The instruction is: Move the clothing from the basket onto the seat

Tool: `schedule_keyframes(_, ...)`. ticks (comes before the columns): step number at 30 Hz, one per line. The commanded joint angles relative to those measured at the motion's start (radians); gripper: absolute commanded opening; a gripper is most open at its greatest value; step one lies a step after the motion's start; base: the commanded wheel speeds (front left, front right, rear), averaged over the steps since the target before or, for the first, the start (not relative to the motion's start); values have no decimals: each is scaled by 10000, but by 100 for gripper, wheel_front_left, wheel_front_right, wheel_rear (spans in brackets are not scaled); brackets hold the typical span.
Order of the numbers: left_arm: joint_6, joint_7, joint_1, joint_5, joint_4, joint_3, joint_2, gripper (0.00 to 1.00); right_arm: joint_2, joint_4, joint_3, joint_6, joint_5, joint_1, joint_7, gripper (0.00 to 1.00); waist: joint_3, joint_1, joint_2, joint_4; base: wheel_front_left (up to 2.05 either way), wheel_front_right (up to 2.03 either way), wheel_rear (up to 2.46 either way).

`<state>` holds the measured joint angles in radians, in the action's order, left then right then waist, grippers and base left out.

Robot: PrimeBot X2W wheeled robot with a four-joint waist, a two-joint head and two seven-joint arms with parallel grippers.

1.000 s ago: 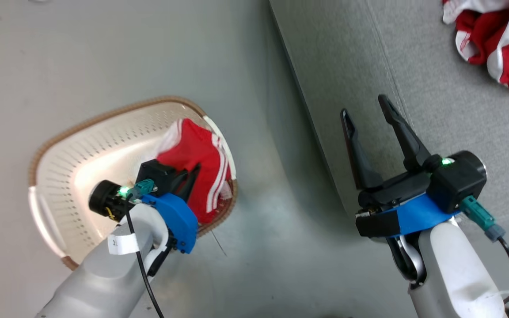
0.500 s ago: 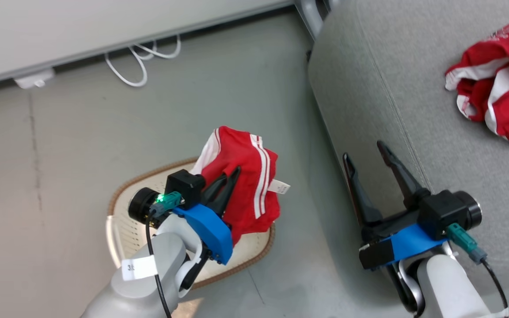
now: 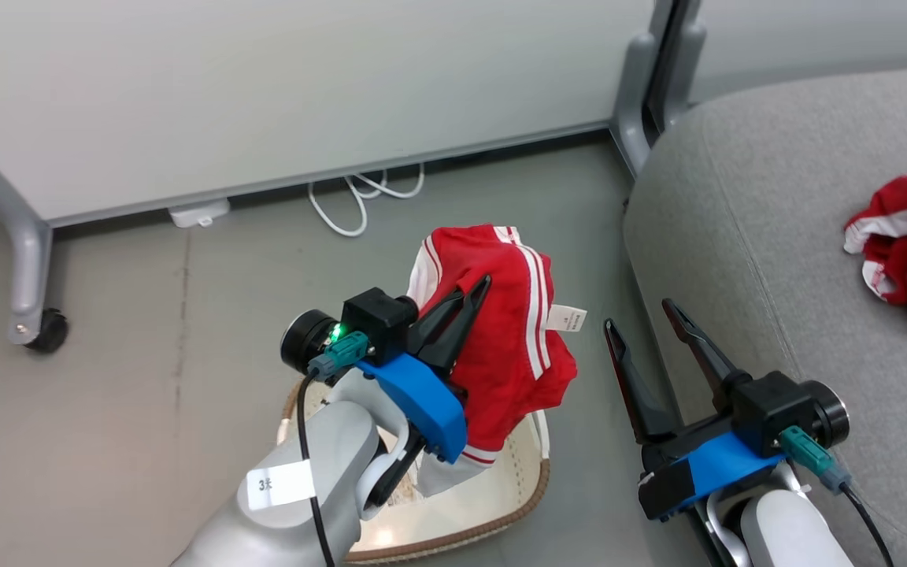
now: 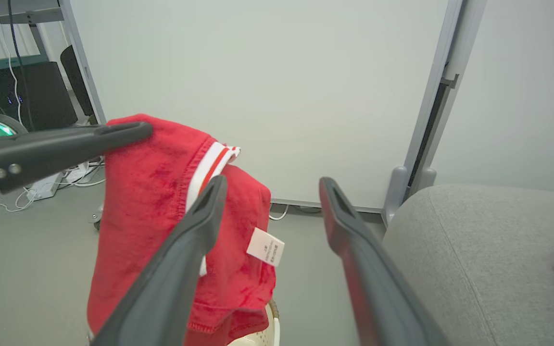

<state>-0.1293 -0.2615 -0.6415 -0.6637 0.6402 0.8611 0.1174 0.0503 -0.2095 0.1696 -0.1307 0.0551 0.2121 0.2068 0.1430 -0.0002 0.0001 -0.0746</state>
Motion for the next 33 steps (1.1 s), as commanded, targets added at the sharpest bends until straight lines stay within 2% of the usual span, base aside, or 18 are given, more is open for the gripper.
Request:
schedule_keyframes(1,-18,-53,-218,-12,-51,73,-68,0,0,8,2,-1,34,-232,-50,100,-311,2,-1,270,0,0,0)
schedule_keyframes(20,-18,-54,-1422,-493,805,493,-498,0,0,-214,401,-1,391,-690,-221,100,-1291,2,-1,522,0,0,0)
schedule_keyframes(33,-18,-52,-1849,-831,1157,801,-625,0,0,-266,680,-1,472,-759,-279,100,-1360,2,-1,418,0,0,0)
